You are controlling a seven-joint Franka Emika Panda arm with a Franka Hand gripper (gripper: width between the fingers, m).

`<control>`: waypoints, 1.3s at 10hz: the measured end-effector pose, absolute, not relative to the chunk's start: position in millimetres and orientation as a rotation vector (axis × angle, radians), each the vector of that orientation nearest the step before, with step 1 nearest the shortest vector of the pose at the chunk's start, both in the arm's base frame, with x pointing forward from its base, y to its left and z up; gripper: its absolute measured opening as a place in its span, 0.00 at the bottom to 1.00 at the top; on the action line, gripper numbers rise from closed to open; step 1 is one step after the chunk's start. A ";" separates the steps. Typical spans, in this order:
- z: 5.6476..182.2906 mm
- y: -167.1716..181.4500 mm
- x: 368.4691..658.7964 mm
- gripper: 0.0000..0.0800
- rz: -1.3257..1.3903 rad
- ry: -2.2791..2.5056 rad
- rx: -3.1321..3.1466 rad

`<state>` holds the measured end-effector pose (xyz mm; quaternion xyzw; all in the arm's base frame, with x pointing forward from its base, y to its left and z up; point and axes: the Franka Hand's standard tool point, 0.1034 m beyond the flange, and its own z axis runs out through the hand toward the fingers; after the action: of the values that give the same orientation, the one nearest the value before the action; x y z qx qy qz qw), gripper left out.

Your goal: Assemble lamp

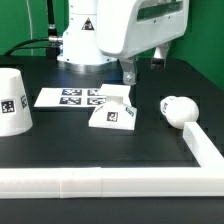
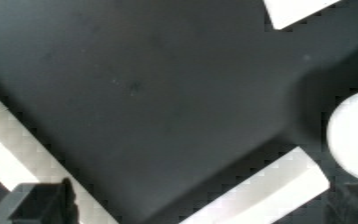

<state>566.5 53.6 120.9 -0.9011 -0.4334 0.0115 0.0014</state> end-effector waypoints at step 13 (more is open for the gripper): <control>104.6 22.3 499.6 0.88 0.073 -1.211 -2.891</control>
Offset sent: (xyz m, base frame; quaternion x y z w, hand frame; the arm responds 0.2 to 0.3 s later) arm 0.0000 0.0000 0.0000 0.0000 0.0000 0.0000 1.0000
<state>499.6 22.3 104.6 -0.9221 -0.3861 0.0231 0.0032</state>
